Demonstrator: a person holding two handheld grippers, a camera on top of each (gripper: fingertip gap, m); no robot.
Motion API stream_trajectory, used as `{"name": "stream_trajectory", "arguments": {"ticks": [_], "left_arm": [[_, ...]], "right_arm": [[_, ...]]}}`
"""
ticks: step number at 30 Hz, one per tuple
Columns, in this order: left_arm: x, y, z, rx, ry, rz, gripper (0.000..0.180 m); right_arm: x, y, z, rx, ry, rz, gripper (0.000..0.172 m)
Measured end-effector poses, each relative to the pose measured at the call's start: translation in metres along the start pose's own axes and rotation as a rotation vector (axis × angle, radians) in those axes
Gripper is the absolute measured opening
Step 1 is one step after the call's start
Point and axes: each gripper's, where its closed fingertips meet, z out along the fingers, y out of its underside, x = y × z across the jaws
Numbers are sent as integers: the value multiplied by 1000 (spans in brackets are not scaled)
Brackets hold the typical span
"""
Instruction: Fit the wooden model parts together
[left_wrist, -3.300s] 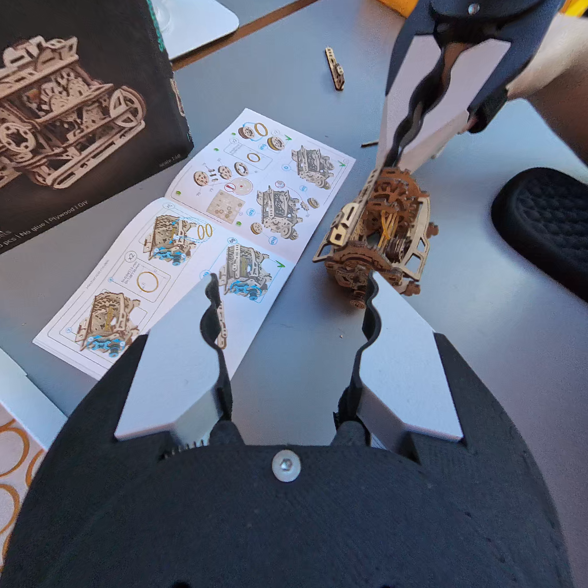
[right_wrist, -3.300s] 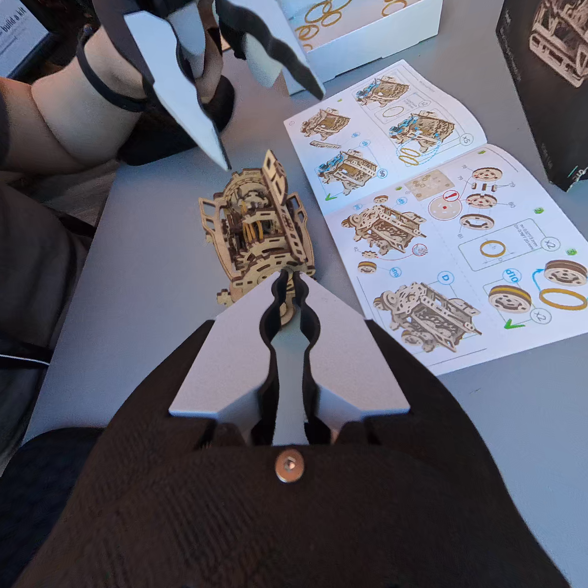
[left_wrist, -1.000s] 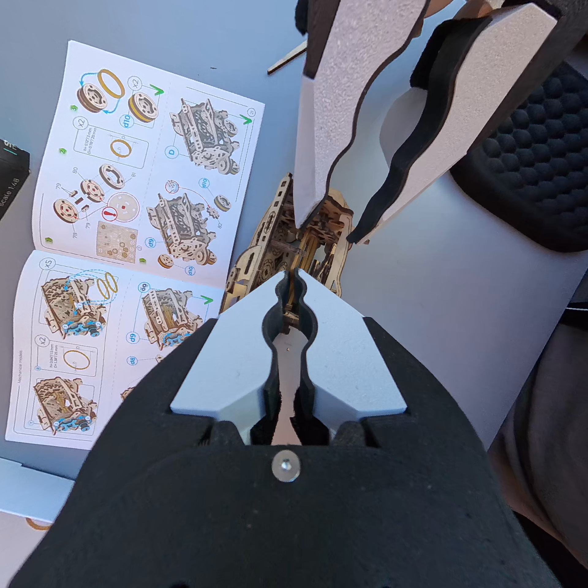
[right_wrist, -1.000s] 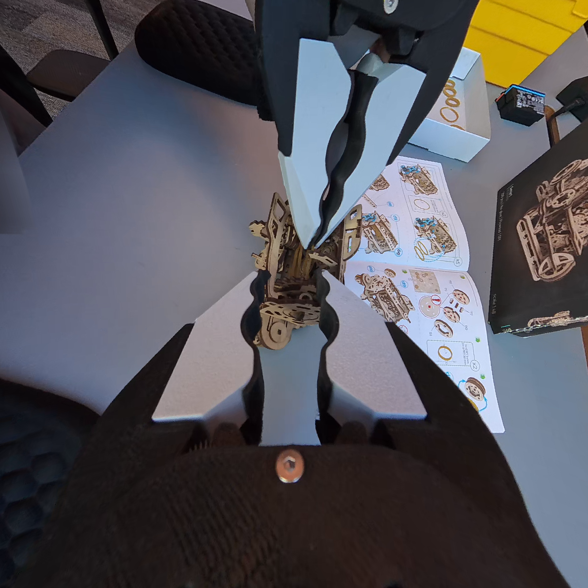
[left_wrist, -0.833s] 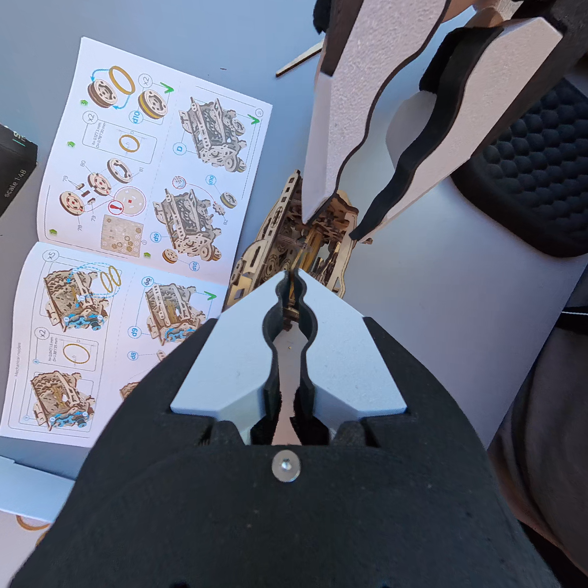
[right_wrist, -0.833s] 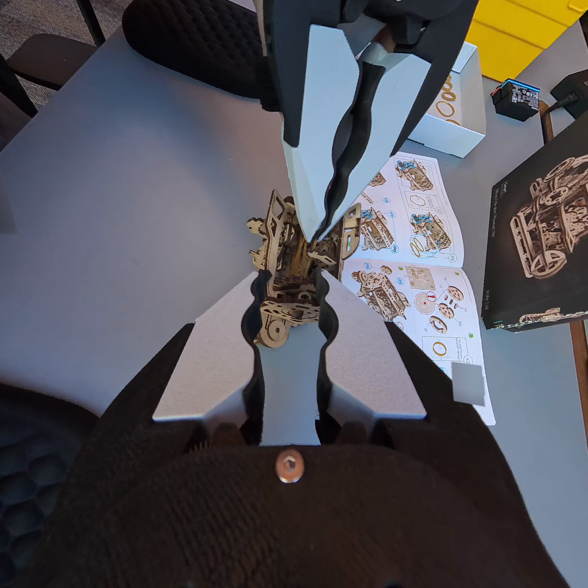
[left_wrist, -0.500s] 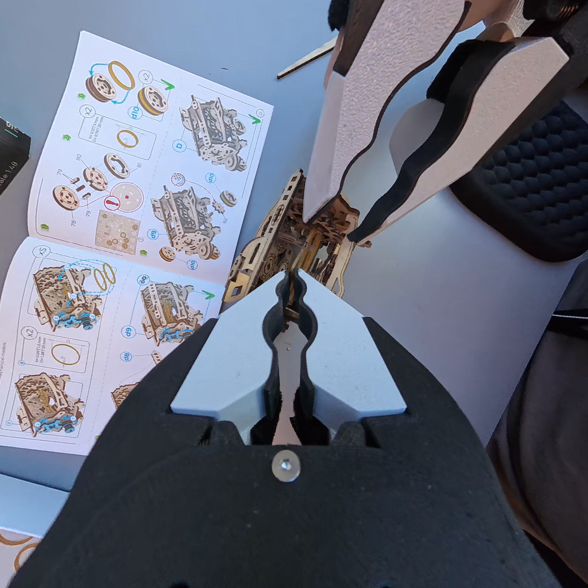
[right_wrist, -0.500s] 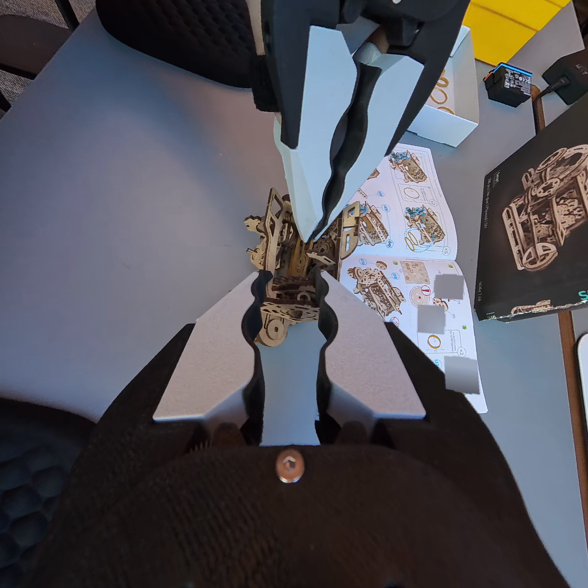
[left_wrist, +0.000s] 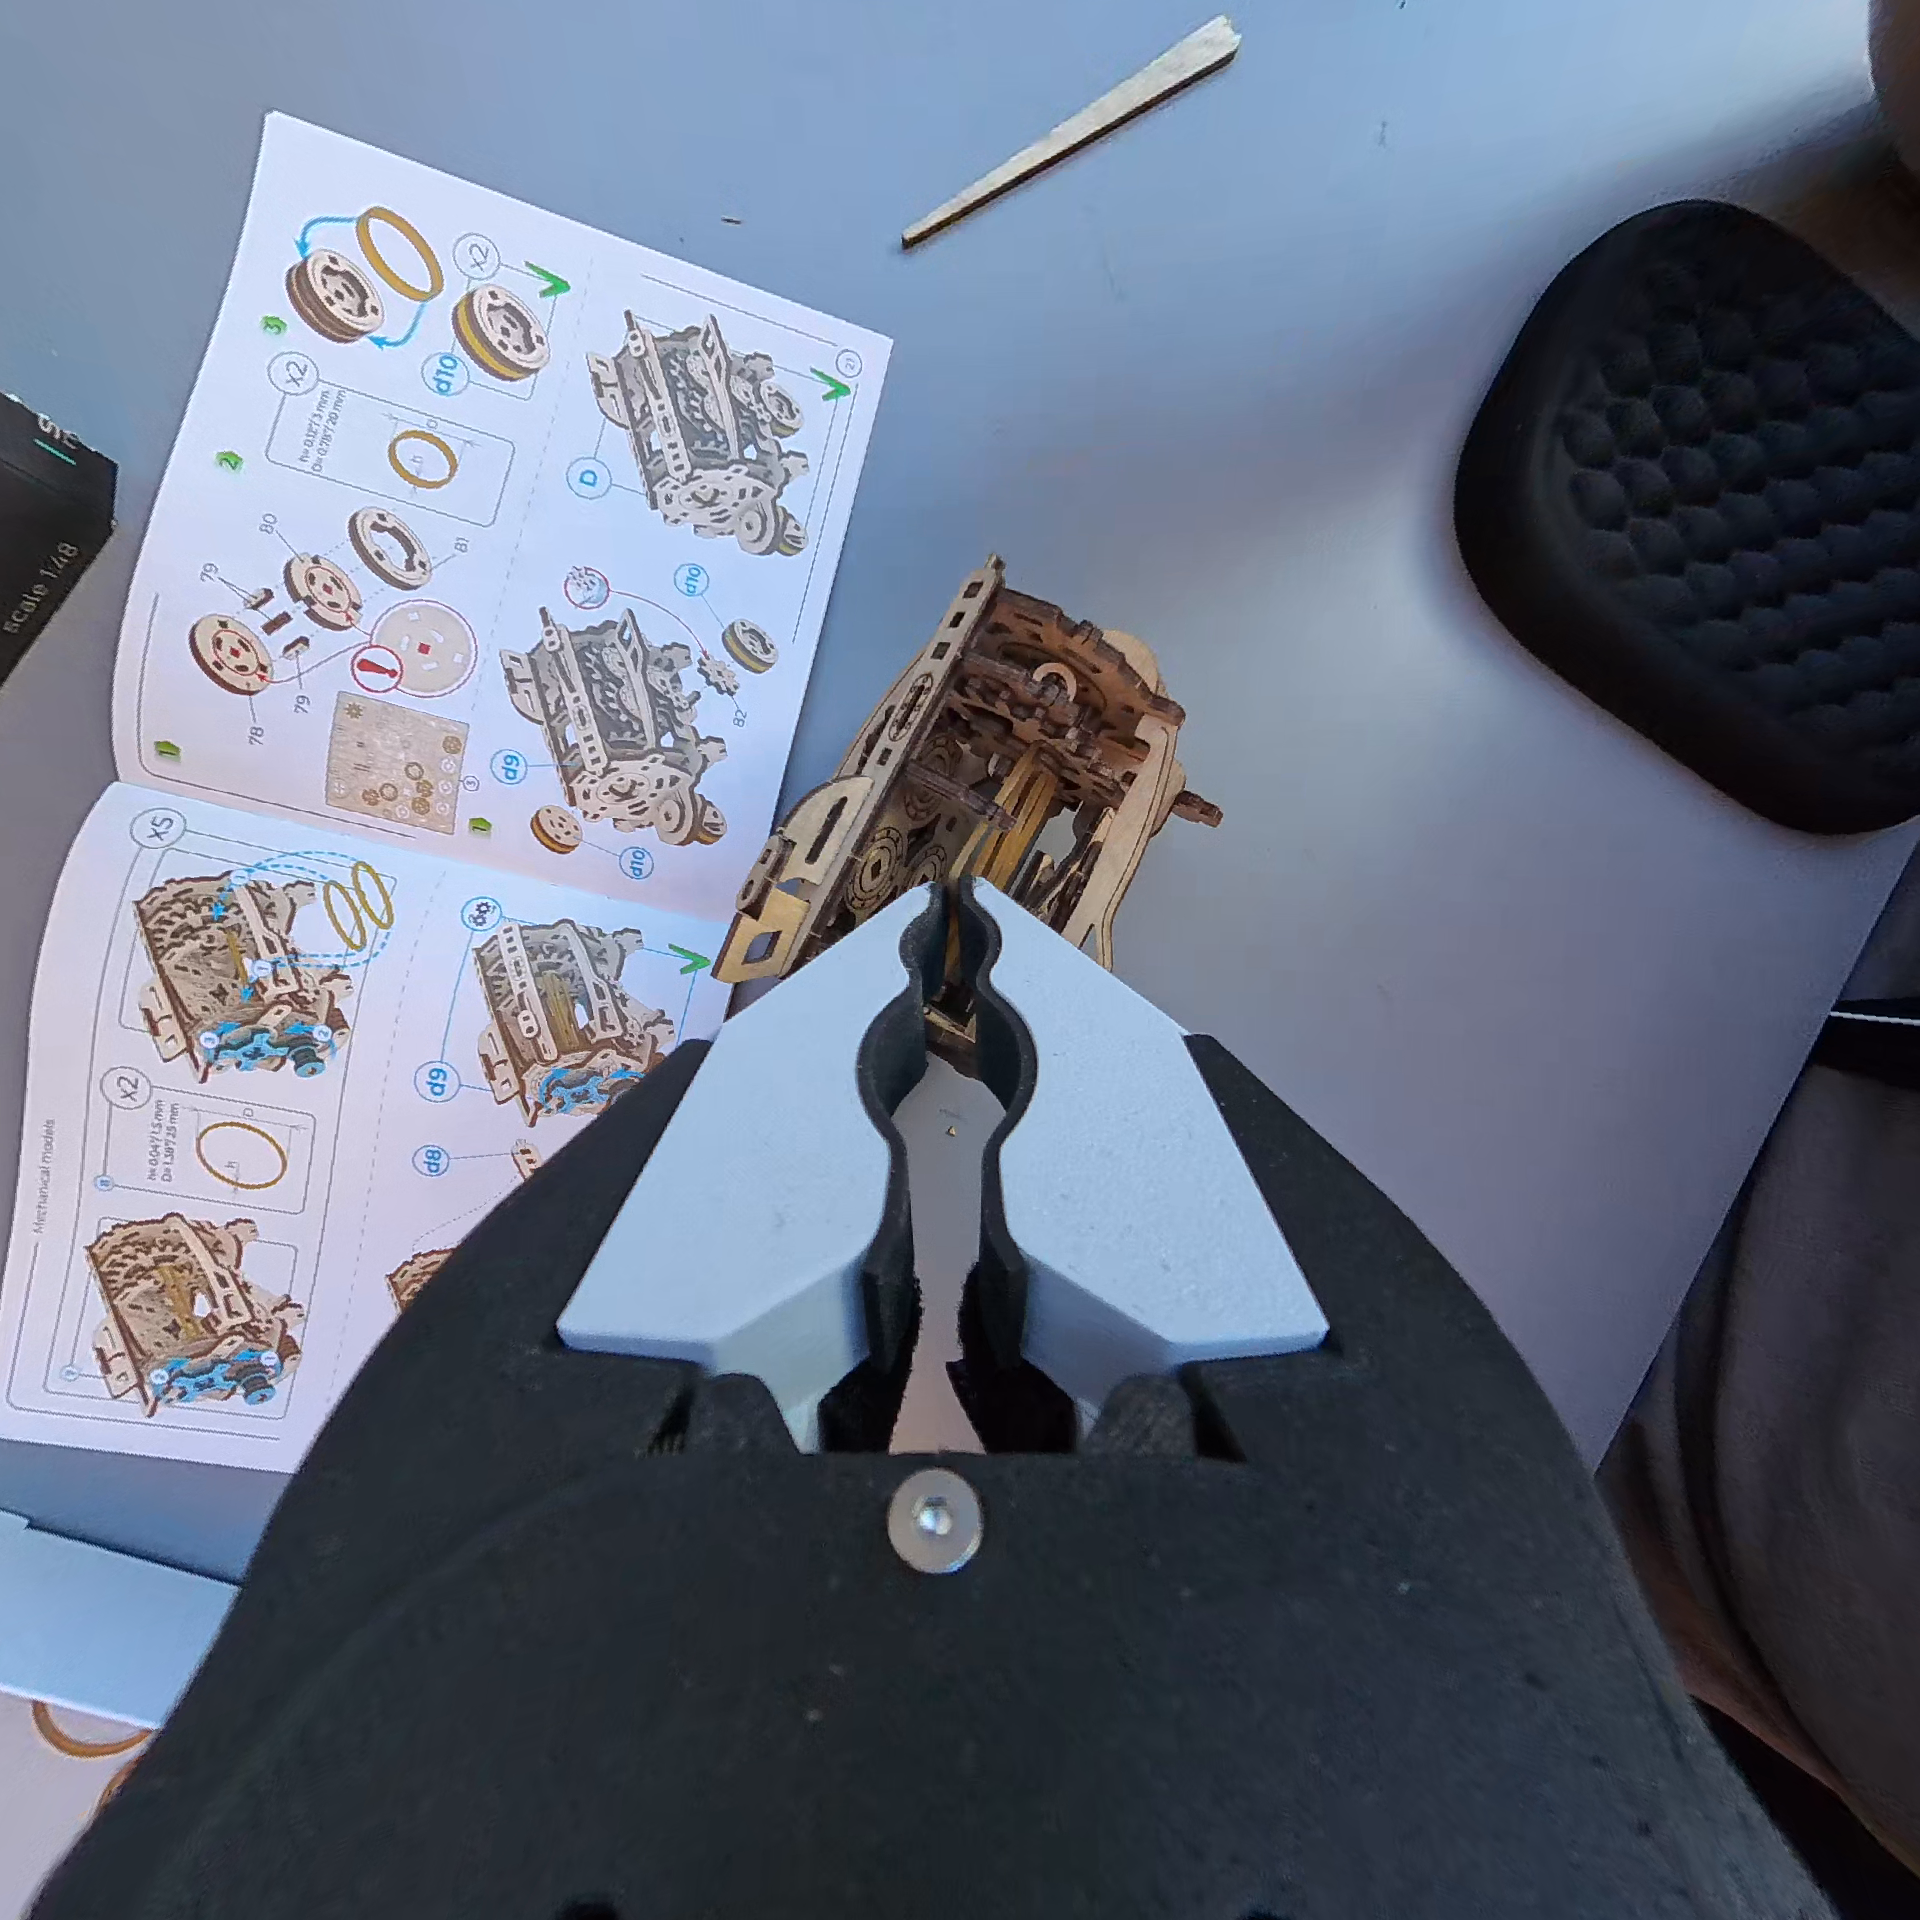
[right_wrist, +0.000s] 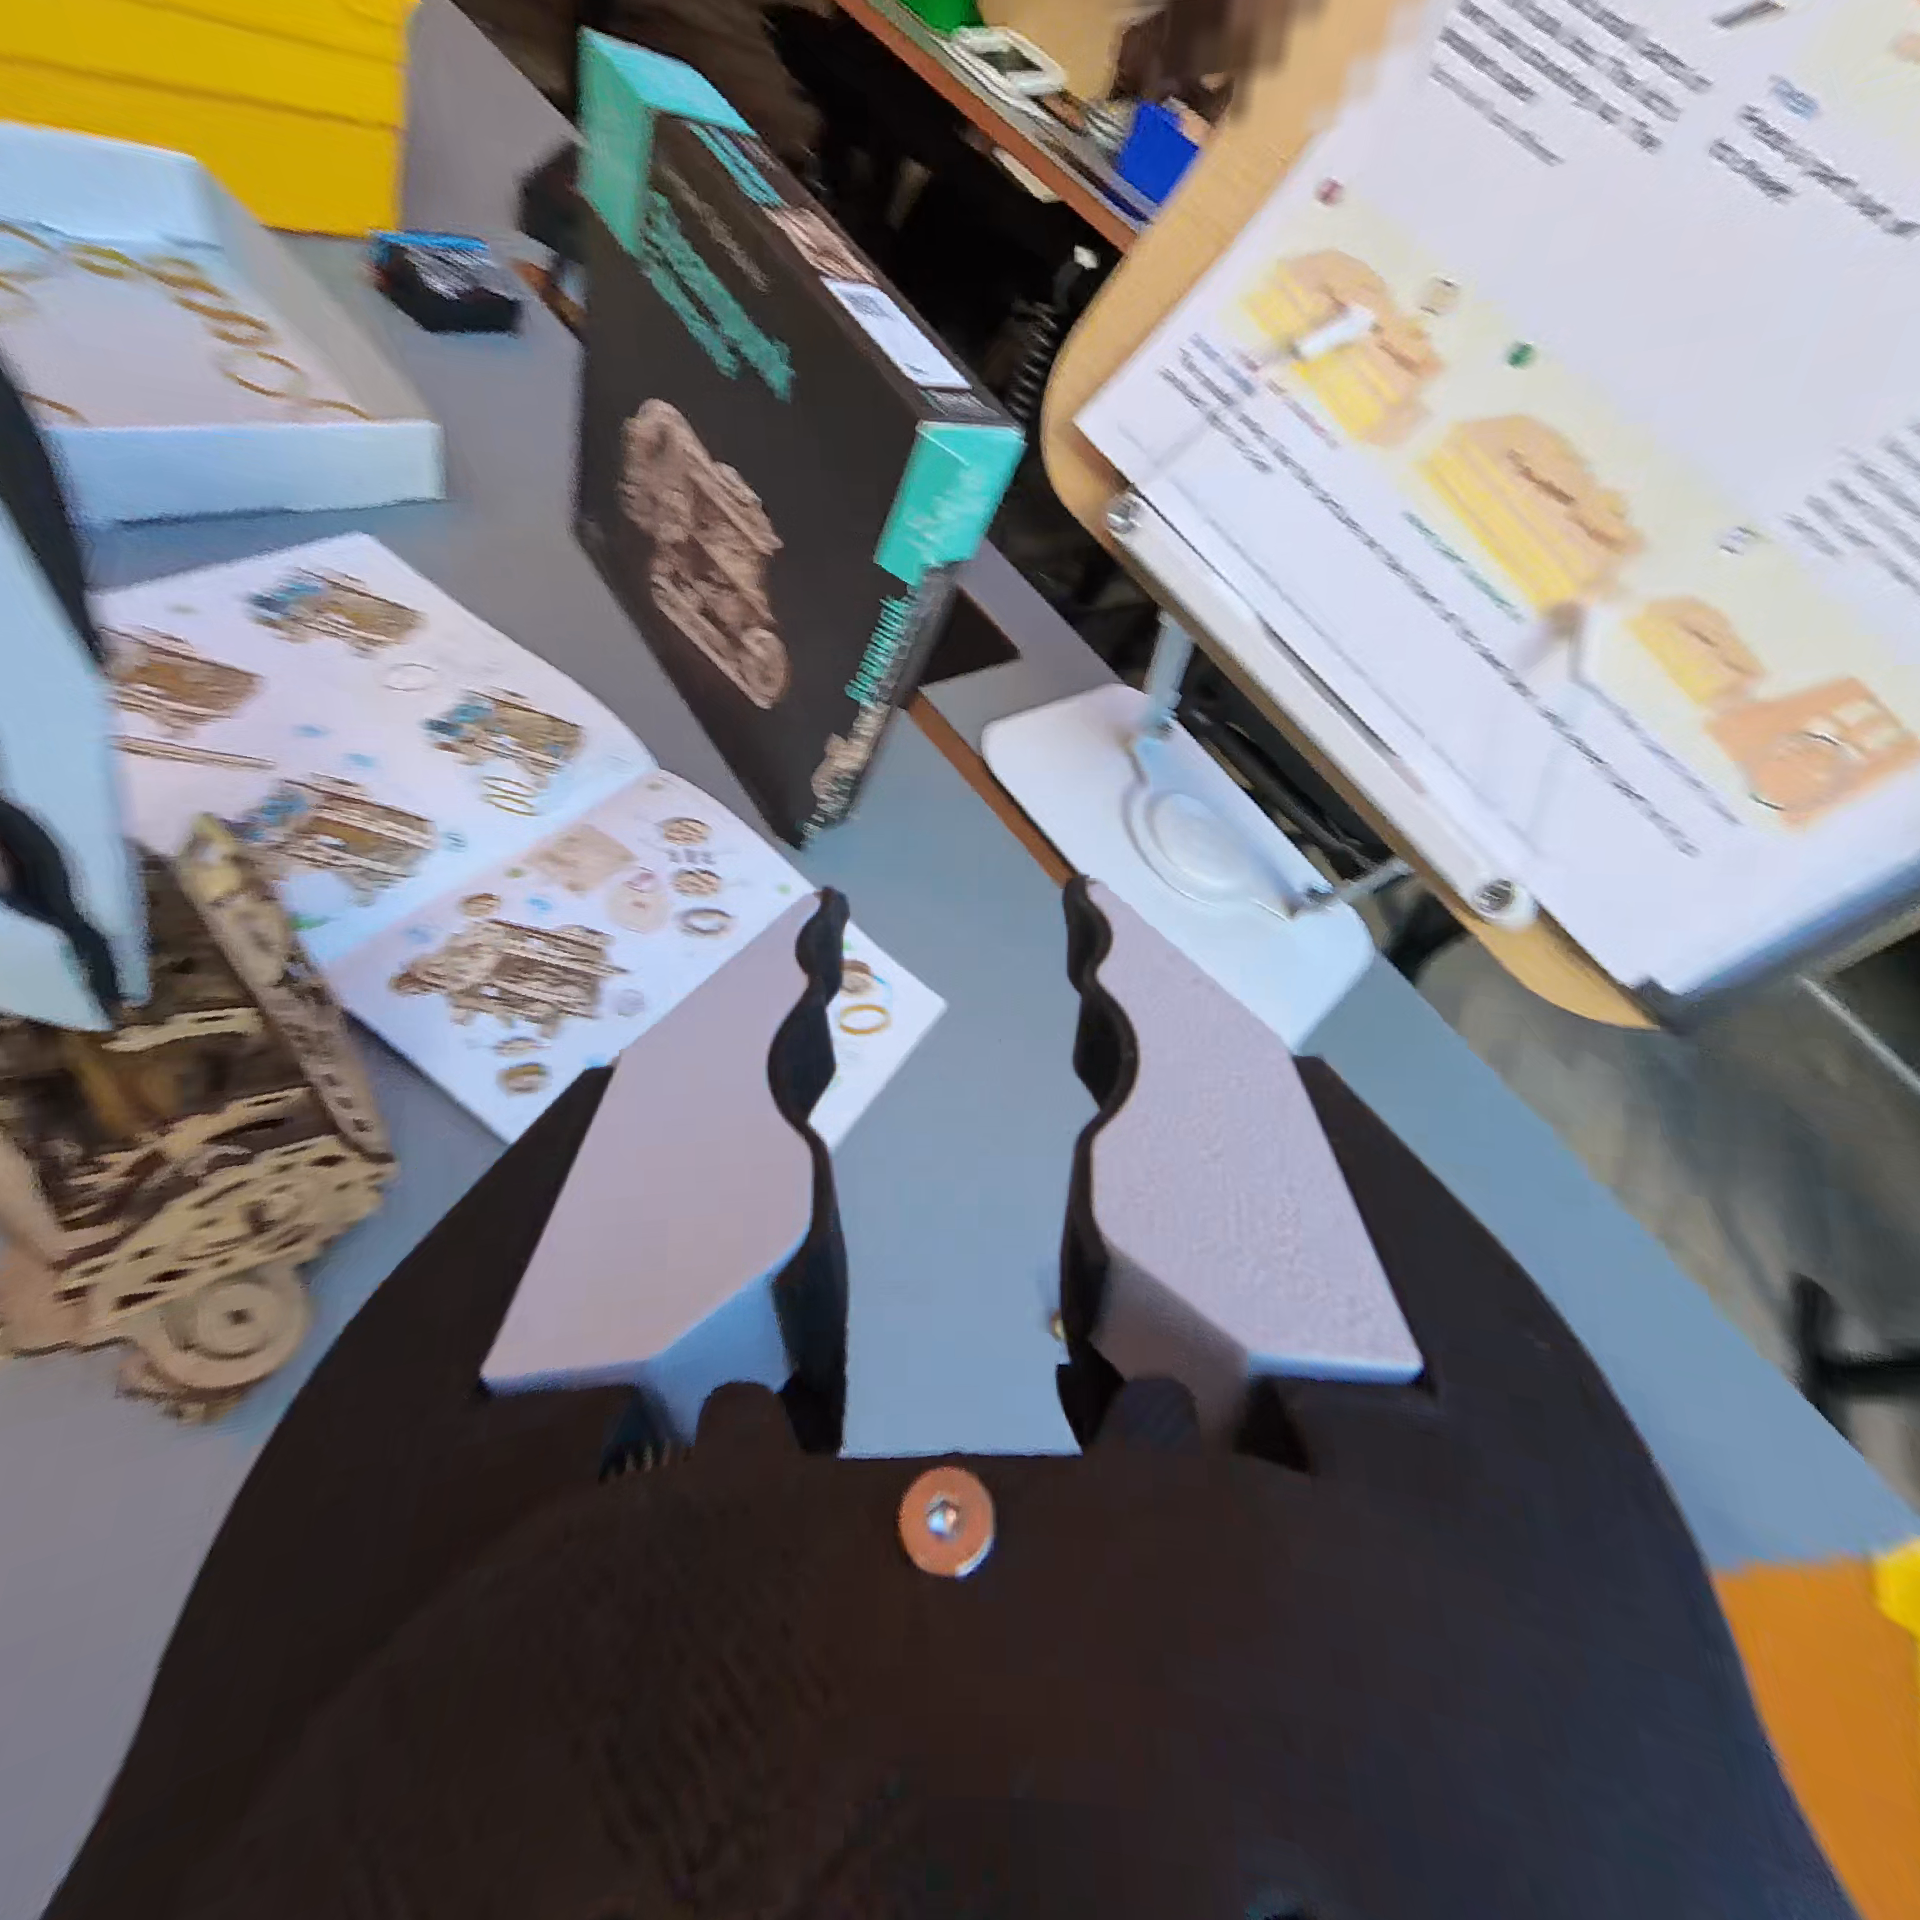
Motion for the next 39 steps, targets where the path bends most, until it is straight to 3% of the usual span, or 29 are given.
{"name": "stream_trajectory", "arguments": {"ticks": [1, 3, 13, 16, 19, 23, 27, 32, 39], "left_arm": [[0, -1, 0, 1, -1, 2, 0], [1, -1, 0, -1, -1, 4, 0], [1, 2, -1, 1, -5, -4, 0], [0, 2, -1, 1, -5, -5, 0], [0, 2, 0, -1, -5, -8, 0], [0, 2, 1, -3, -13, 1, 0], [0, 2, 0, 2, -10, -6, 0], [0, 2, 0, 2, -13, 0, 0], [-3, 5, -1, 2, -37, 12, 0]], "right_arm": [[12, 7, 1, -47, 81, -37, 49], [27, 17, 2, -105, 182, -105, 53], [13, 25, 8, -140, 120, -121, 60], [-3, 19, 7, -112, 36, -112, 62], [-34, 6, 0, -46, -156, -52, 65], [-83, -19, -20, 60, -470, -8, 51], [-127, -2, -32, 23, -691, -183, 25], [-157, 15, -26, 14, -748, -285, 16], [-177, 10, -22, 79, -740, -395, 15]]}}
